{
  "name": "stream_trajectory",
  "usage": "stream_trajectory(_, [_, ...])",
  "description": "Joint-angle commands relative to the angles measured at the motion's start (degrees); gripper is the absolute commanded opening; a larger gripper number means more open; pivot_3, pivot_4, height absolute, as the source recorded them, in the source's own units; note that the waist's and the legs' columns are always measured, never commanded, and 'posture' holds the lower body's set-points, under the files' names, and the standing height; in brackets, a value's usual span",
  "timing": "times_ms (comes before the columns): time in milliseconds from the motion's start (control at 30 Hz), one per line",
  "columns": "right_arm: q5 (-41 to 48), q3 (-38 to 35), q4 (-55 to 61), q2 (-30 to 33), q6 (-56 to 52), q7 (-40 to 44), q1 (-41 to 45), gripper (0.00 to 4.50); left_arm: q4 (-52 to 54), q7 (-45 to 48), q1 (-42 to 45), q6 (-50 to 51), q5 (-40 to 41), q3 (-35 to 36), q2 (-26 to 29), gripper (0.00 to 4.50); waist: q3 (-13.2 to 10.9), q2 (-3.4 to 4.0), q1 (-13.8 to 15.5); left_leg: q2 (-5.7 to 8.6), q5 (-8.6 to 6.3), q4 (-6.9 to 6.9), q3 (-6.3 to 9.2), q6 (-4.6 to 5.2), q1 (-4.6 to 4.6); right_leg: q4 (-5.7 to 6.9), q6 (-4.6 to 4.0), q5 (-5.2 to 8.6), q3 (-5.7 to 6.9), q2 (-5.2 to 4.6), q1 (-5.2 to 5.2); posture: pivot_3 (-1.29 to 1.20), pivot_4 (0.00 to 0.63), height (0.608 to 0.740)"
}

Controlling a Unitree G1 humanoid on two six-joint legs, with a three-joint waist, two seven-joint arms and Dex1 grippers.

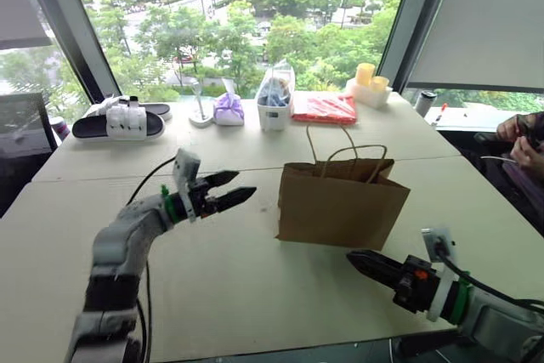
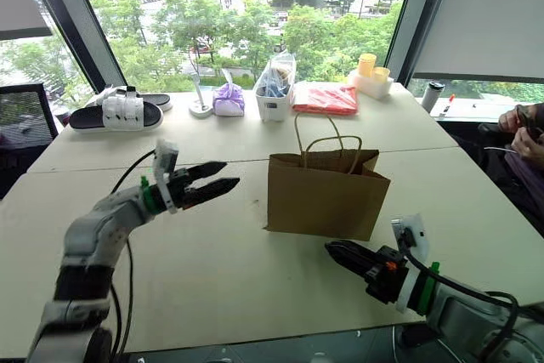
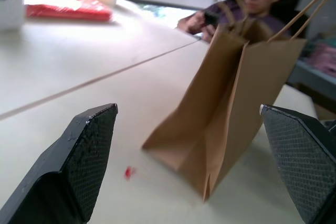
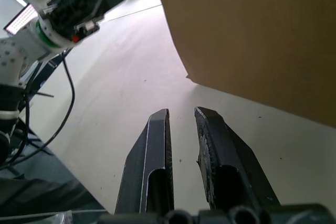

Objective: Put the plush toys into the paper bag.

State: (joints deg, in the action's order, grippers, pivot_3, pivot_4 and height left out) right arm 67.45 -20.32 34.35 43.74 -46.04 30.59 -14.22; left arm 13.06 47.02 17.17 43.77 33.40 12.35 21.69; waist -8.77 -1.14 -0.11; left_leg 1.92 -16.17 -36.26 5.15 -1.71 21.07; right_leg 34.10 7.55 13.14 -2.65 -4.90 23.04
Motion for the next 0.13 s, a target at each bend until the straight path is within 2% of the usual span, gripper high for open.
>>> stream_trajectory(33, [-0.58,-0.42,-0.86,1.21,-0.07,3.54,0.57,0.76,12.46,-7.34,-8.03,4.21,3.78,2.81,-0.28,4.46,-0.02,-0.05,0.49,0.04,0.0,-0.02,-0.06,0.0,-0.08,-0.01,-0.01,0.0,0.0,-0.01,-0.1,0.0,0.15,0.74])
stream_trajectory(133, [-2.82,2.08,-1.99,2.27,-0.69,6.14,1.39,0.76,19.0,-10.83,-17.13,4.99,5.38,4.4,-0.26,4.46,-0.03,-0.04,0.82,0.11,-0.01,0.02,-0.11,-0.02,-0.67,-0.07,-0.23,0.16,0.0,-0.01,-0.62,0.0,0.15,0.74])
